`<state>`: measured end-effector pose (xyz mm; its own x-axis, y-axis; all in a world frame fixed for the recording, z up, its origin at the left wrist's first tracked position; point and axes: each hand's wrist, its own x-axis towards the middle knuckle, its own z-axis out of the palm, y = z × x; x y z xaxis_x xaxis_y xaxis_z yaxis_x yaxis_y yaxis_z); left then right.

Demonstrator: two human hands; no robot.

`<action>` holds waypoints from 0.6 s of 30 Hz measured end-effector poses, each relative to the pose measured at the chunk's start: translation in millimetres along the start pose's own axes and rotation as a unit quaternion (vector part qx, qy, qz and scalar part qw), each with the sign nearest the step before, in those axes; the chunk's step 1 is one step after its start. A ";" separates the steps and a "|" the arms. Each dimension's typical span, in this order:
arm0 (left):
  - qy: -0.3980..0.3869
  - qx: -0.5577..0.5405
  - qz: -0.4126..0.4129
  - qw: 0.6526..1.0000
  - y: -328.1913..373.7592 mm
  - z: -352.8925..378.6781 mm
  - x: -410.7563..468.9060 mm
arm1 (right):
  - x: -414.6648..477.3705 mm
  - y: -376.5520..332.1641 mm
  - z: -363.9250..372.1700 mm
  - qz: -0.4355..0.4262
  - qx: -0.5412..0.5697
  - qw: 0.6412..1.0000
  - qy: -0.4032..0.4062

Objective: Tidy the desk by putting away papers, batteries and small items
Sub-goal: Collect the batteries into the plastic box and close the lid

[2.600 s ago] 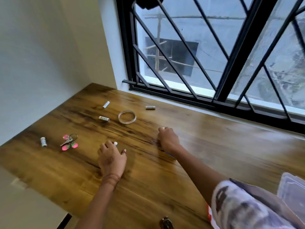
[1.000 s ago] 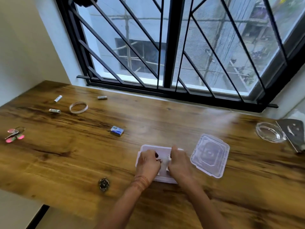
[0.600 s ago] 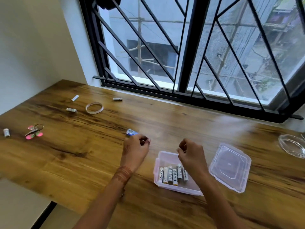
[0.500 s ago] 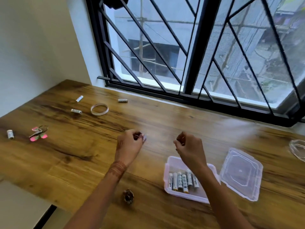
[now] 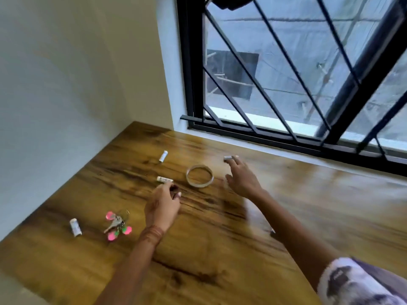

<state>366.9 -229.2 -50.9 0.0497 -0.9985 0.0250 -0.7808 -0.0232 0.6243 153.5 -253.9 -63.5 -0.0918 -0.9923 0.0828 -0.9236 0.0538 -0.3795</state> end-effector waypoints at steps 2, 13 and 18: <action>0.000 0.026 0.016 1.000 -16.0 -1.2 24.3 | 26.7 1.0 13.2 0.007 -0.048 0.999 -0.013; -0.055 0.161 0.158 0.973 -61.4 11.2 95.6 | 71.5 2.9 34.2 0.023 -0.133 0.990 0.048; -0.016 0.136 0.181 0.974 -66.8 8.2 97.7 | 90.4 -42.3 38.0 -0.122 -0.023 0.988 0.097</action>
<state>418.8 -325.7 -96.5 -0.2746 -0.9449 0.1784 -0.8800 0.3217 0.3495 198.4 -350.1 -74.9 0.0701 -0.9369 0.3425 -0.9429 -0.1743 -0.2839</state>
